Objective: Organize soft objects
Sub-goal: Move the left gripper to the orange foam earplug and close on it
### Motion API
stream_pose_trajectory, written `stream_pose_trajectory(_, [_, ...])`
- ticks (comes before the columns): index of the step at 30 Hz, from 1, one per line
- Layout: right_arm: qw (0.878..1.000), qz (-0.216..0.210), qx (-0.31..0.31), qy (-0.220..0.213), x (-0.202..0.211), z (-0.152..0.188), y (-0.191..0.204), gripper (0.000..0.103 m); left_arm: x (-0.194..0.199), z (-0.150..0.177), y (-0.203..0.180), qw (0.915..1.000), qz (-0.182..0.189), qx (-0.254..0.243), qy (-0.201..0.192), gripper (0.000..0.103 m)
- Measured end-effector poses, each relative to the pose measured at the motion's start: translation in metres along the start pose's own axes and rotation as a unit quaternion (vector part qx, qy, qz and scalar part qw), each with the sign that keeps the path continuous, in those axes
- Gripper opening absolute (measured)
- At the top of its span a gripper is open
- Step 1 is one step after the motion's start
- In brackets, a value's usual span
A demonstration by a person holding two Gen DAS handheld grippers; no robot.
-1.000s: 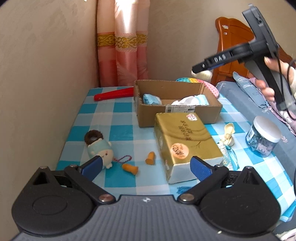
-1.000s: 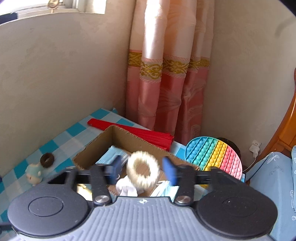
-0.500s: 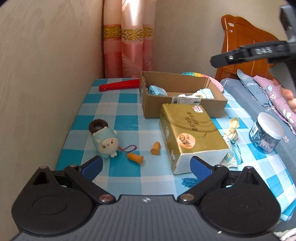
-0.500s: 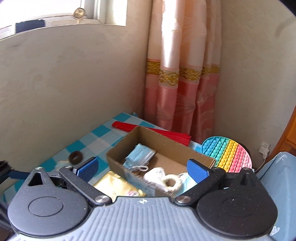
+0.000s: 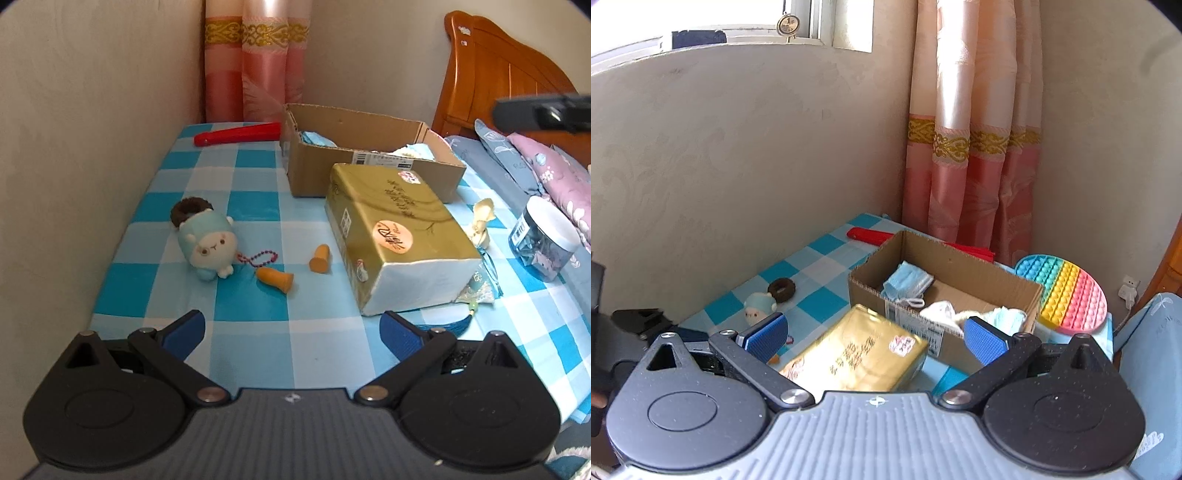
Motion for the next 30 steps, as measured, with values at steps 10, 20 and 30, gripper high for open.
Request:
stream_pose_trajectory(10, [0.999, -0.025, -0.024, 0.036, -0.002, 0.038, 0.020, 0.103, -0.026, -0.002, 0.011, 0.9999, -0.014, -0.004, -0.007, 0.088])
stream_pose_trajectory(20, [0.993, -0.063, -0.013, 0.098, -0.027, 0.061, 0.051, 0.103, -0.039, -0.009, 0.010, 0.9999, -0.001, -0.009, -0.005, 0.062])
stream_pose_trajectory(30, [0.988, -0.088, 0.037, 0.118, -0.036, 0.060, 0.076, 0.103, -0.049, -0.019, 0.008, 0.9996, 0.010, -0.024, -0.011, 0.050])
Point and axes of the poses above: each gripper's, at about its wrist camera, not at the fingertips, and x roughly against the way its jaws point, y to its left, z to its underside, the point moved 9 cm from there along -x, roughly the way its jaws point, and after that the axes turned 3 degrees about x, right-handed, at the moved point
